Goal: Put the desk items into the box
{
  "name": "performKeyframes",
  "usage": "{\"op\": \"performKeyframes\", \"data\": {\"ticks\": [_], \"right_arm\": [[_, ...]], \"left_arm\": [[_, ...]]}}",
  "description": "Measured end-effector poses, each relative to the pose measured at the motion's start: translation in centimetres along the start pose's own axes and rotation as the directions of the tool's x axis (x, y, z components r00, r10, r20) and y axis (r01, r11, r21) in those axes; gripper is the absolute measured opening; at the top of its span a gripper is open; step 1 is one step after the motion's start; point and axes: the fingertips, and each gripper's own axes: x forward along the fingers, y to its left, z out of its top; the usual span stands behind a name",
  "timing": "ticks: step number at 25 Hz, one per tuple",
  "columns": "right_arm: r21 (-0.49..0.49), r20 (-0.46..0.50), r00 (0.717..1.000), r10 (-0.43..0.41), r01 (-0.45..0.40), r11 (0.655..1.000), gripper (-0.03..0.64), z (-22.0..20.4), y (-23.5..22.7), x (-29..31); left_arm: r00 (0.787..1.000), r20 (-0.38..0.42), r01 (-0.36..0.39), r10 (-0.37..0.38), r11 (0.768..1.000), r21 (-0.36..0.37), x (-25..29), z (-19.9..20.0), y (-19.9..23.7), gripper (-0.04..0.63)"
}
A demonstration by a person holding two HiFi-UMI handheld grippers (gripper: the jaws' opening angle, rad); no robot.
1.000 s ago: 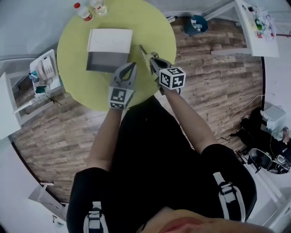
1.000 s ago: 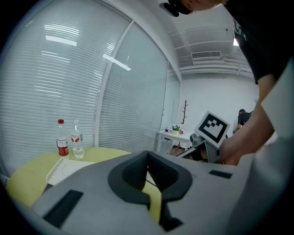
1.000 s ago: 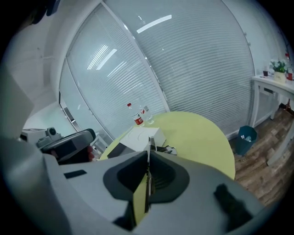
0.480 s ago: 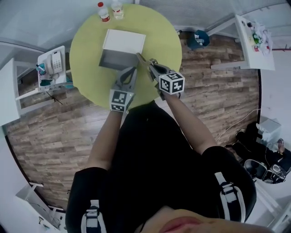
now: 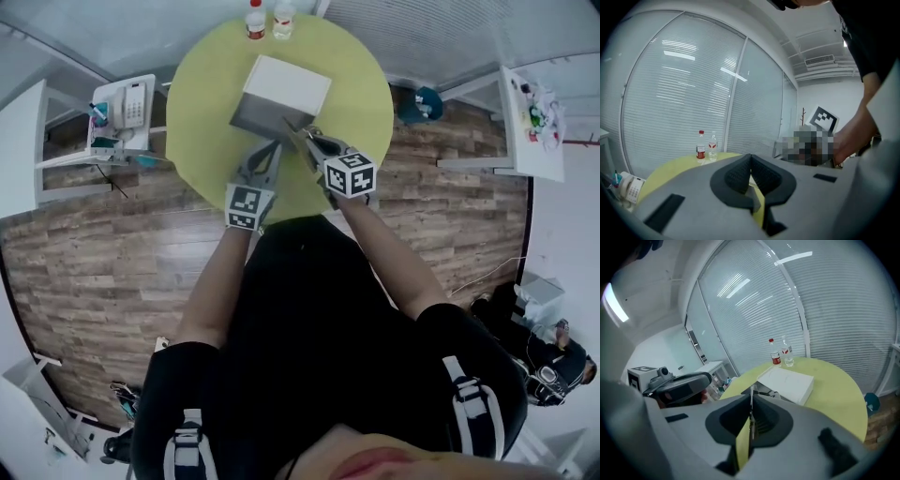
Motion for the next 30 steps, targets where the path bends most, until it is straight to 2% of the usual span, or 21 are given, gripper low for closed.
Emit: {"op": "performKeyframes", "data": {"ticks": [9,19,30], "right_arm": [[-0.039,-0.034,0.998,0.06,-0.061,0.997,0.028,1.3,1.0,5.1],[-0.087,-0.093,0.989,0.115,-0.123,0.989,0.028,0.9,-0.7,10.2],[-0.066,-0.133,0.975,0.18,-0.19,0.98,0.028,0.2,-2.5,13.4]], "left_arm": [[0.996,-0.007,-0.084,0.083,0.996,-0.042,-0.2,-1.2,4.1,0.012],[0.989,-0.044,-0.148,0.144,0.986,-0.083,2.8,-3.9,7.3,0.012],[0.975,-0.073,-0.217,0.209,0.967,-0.131,4.7,-6.2,9.3,0.011]]}}
